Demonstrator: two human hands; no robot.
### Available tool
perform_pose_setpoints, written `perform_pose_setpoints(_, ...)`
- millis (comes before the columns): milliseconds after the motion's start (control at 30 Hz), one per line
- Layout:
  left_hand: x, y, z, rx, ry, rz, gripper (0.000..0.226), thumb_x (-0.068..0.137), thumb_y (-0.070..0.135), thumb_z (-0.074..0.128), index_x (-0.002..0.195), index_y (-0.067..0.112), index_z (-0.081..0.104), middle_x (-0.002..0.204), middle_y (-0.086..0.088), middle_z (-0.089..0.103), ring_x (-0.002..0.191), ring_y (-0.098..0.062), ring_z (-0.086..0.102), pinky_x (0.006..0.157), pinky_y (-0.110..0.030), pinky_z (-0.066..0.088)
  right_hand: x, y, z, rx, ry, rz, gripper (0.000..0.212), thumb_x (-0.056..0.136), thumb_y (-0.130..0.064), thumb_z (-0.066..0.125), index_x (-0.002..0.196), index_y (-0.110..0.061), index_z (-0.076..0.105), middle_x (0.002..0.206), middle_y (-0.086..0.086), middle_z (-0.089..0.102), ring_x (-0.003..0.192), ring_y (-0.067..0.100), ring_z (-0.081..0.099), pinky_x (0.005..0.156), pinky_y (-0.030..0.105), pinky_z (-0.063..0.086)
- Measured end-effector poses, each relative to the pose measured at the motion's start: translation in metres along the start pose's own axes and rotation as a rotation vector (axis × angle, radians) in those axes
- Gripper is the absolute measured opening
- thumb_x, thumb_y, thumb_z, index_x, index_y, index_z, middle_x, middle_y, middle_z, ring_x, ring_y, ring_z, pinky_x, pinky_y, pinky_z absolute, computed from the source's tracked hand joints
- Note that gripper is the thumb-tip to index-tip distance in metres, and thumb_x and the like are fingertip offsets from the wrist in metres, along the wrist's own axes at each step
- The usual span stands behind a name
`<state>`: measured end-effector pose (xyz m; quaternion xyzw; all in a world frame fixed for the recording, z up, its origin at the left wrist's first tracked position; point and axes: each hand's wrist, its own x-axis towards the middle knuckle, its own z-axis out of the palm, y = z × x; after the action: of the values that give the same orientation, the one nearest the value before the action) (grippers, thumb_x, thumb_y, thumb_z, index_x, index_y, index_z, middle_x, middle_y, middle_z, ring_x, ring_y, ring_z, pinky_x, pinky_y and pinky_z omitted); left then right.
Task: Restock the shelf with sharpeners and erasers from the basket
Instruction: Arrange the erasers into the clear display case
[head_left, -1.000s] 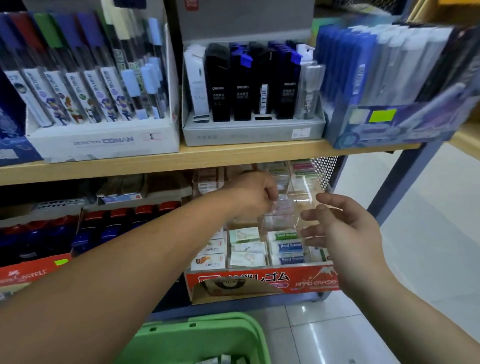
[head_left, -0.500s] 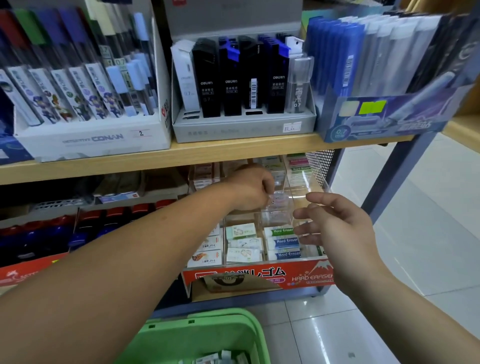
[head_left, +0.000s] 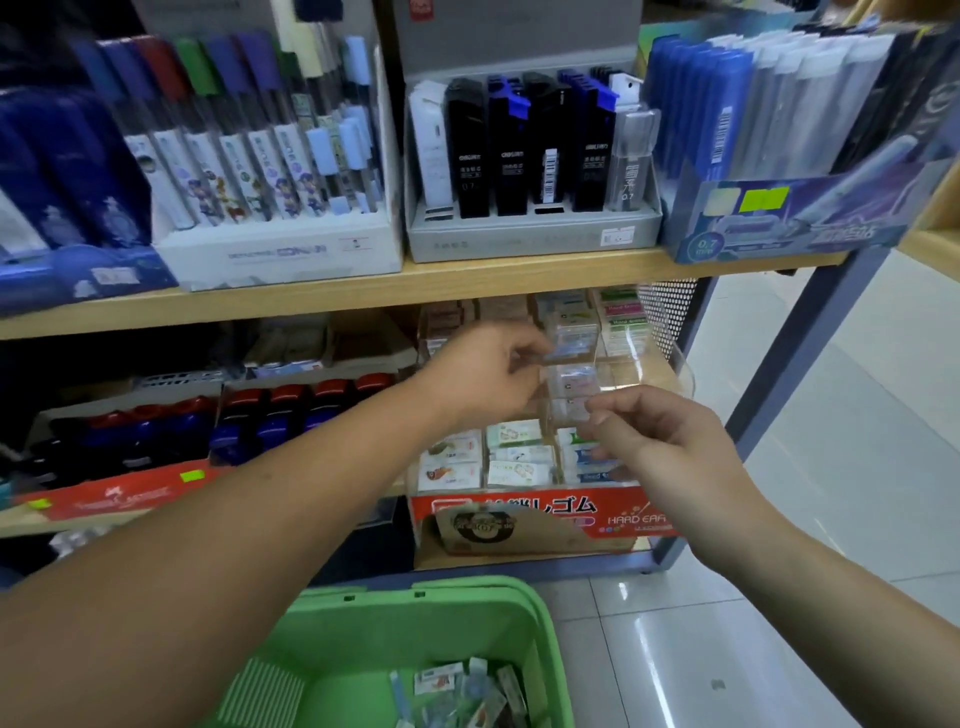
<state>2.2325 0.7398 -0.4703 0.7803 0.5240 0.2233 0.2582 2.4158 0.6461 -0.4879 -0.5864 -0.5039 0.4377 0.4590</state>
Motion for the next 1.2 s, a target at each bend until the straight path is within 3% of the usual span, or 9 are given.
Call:
perform_pose_setpoints(100,-0.058,-0.006,-0.013,-0.024,0.048,0.038,0.019,0.097,0.028,0.069,0.116,0.029,0.073,0.102,0.015,0.07,0.094,0.0,0.064,0.08,-0.021,0.055,-0.025,-0.005,0.008,-0.105,-0.179,-0.101,0.006,0.095,-0.02,0.073,0.096,-0.022,0.079,0.092,0.0,0.078,0.087,0.015,0.071,0.081,0.03,0.057)
perform_pose_setpoints(267,-0.149,-0.028,-0.005,-0.085,0.082,-0.042,0.015,0.091,0.038,0.074,0.102,0.027,0.074,0.082,0.008,0.07,0.077,-0.009,0.067,0.071,-0.038,0.059,-0.066,0.016,0.023,-0.421,-0.514,-0.128,0.015,0.093,-0.043,0.072,0.099,-0.029,0.076,0.093,-0.014,0.076,0.087,-0.001,0.067,0.079,0.015,0.046)
perform_pose_setpoints(400,-0.211,-0.071,0.032,-0.104,-0.049,-0.231,0.027,0.091,0.042,0.075,0.114,0.029,0.07,0.09,0.011,0.068,0.08,-0.007,0.066,0.078,-0.035,0.059,-0.092,0.054,0.037,-0.906,-0.69,-0.15,0.067,0.082,-0.085,0.05,0.127,-0.038,0.066,0.122,-0.022,0.064,0.114,0.002,0.06,0.1,0.03,0.049)
perform_pose_setpoints(500,-0.252,-0.12,0.072,-0.067,-0.239,-0.397,0.051,0.091,0.041,0.075,0.138,0.025,0.06,0.112,0.008,0.065,0.094,-0.01,0.066,0.086,-0.03,0.056,-0.11,0.079,0.064,-1.105,-0.902,-0.198,0.07,0.088,-0.079,0.05,0.142,-0.034,0.057,0.134,-0.01,0.059,0.124,0.012,0.056,0.105,0.035,0.047)
perform_pose_setpoints(633,-0.299,-0.176,0.115,-0.092,-0.353,-0.584,0.058,0.088,0.04,0.079,0.139,0.021,0.058,0.124,0.001,0.065,0.097,-0.014,0.066,0.086,-0.029,0.055,-0.116,0.147,0.12,-1.164,-1.134,-0.149,0.084,0.085,-0.079,0.058,0.155,-0.035,0.042,0.15,0.0,0.048,0.136,0.025,0.051,0.11,0.042,0.047)
perform_pose_setpoints(800,-0.333,-0.225,0.138,-0.081,-0.429,-0.681,0.068,0.087,0.043,0.079,0.145,0.017,0.055,0.139,-0.008,0.062,0.116,-0.021,0.064,0.095,-0.029,0.049,-0.107,0.237,0.172,-1.211,-1.041,0.124,0.123,0.07,-0.076,0.079,0.165,-0.041,0.01,0.175,0.008,-0.009,0.159,0.043,-0.004,0.125,0.065,0.018)
perform_pose_setpoints(933,-0.343,-0.247,0.149,-0.077,-0.414,-0.707,0.069,0.086,0.045,0.079,0.145,0.017,0.055,0.14,-0.006,0.062,0.121,-0.021,0.062,0.101,-0.031,0.05,-0.112,0.282,0.191,-1.248,-0.945,0.229,0.142,0.07,-0.058,0.09,0.164,-0.039,-0.015,0.167,0.011,-0.033,0.155,0.052,-0.014,0.125,0.067,0.012)
perform_pose_setpoints(1100,-0.34,-0.258,0.166,-0.1,-0.457,-0.698,0.067,0.086,0.042,0.079,0.144,0.017,0.055,0.138,-0.007,0.062,0.118,-0.02,0.063,0.099,-0.032,0.051,-0.131,0.294,0.209,-1.419,-0.939,0.047,0.117,0.082,-0.068,0.072,0.165,-0.033,-0.004,0.171,0.014,0.007,0.155,0.051,0.004,0.123,0.068,0.019)
perform_pose_setpoints(1200,-0.332,-0.259,0.175,-0.124,-0.476,-0.677,0.07,0.083,0.043,0.081,0.144,0.017,0.055,0.142,-0.005,0.06,0.121,-0.021,0.061,0.1,-0.033,0.051,-0.122,0.297,0.209,-1.335,-0.982,0.052,0.11,0.078,-0.063,0.079,0.162,-0.037,0.014,0.166,0.004,0.021,0.152,0.044,0.014,0.115,0.063,0.041)
